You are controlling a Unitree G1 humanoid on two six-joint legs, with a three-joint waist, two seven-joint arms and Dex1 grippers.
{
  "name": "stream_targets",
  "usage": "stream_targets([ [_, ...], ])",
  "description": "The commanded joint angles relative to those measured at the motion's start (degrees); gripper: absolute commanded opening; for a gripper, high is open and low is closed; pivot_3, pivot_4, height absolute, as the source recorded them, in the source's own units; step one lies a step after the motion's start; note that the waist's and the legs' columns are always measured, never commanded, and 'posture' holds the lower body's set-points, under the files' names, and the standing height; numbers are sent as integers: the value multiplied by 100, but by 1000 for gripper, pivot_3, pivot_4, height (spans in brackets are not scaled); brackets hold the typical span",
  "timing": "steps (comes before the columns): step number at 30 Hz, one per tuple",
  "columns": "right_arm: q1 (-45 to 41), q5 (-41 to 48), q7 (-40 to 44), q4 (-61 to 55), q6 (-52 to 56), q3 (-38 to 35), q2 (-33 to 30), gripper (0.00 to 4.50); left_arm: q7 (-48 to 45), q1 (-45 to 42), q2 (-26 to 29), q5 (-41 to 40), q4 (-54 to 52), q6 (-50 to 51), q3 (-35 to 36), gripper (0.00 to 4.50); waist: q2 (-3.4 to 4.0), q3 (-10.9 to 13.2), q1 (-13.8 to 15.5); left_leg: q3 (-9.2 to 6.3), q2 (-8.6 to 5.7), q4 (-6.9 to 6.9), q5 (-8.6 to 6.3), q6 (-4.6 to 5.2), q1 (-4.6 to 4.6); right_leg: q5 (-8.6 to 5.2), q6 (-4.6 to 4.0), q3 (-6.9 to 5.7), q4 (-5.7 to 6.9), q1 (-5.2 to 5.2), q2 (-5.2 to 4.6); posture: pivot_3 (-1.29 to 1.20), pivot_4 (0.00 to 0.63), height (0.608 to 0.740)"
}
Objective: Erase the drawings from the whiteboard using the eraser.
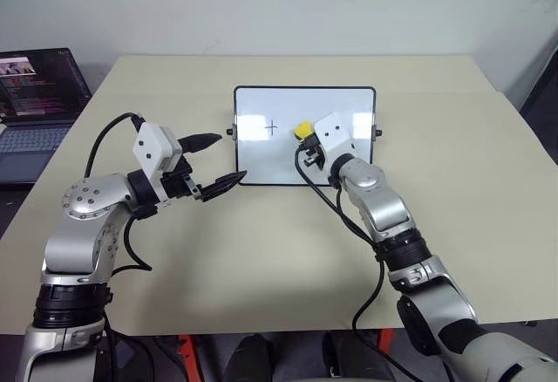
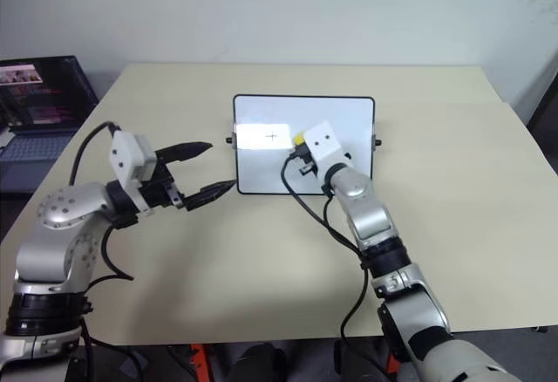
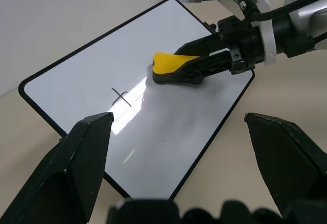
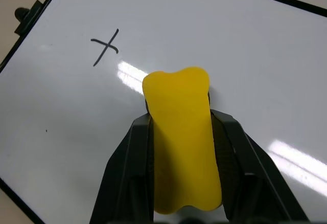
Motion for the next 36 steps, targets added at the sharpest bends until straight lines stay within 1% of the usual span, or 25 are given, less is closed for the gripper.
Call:
stream_targets([
  [1, 219, -45, 39, -312, 288, -63, -176, 1210, 60, -2, -2, -70, -196, -53, 124, 4500, 0, 0, 6, 0, 0, 1, 0, 0, 0, 0, 0, -1, 0, 0, 0, 0, 150, 740],
  [10, 714, -19, 153, -1071, 719, -97, -467, 1210, -5, -120, -16, -48, -54, -95, 61, 4500, -2, -1, 47, -1, -1, 6, 0, 0, 0, 0, 0, 0, 3, 3, 0, 0, 150, 740],
  [15, 452, 174, 25, -1253, 633, -264, -228, 1210, -45, -168, -49, -34, -9, -117, 28, 4500, -1, 0, 70, -1, -1, 9, 0, 1, 1, 0, 0, -1, 6, 3, 1, 0, 150, 740],
  [19, 198, 394, -71, -1198, 146, -450, 54, 1210, -64, -227, -70, -11, 41, -129, 6, 4500, 1, 1, 54, 0, 0, 8, 0, 0, -1, 0, 0, 0, 6, -1, 2, 0, 150, 740],
  [22, 37, 418, -217, -919, -287, -550, 195, 1210, -58, -244, -85, -13, 38, -130, -18, 4500, 1, 1, 55, 0, 0, 4, 0, 0, -1, 0, 0, -1, 0, -1, 3, 0, 150, 740],
  [26, -311, 312, -255, -238, -629, -456, 293, 1210, -26, -204, -80, -29, -23, -112, -7, 4500, 1, 1, 53, 2, -1, 5, 0, -1, -2, 0, 0, 1, -3, -1, 2, 0, 150, 740],
  [33, -701, 75, -352, 784, -1051, -274, 389, 1210, 47, -52, -49, -57, -192, -58, 72, 4500, 1, 1, 12, 2, 1, 1, 0, -1, -2, 0, 0, 1, -3, -2, 2, 0, 150, 740],
  [36, -743, 22, -361, 989, -1119, -208, 399, 1210, 115, 62, -22, -86, -323, -6, 144, 4500, 1, 1, -8, 3, 1, 1, 0, -1, -3, 0, 0, 2, -5, -2, 2, 0, 150, 740],
])
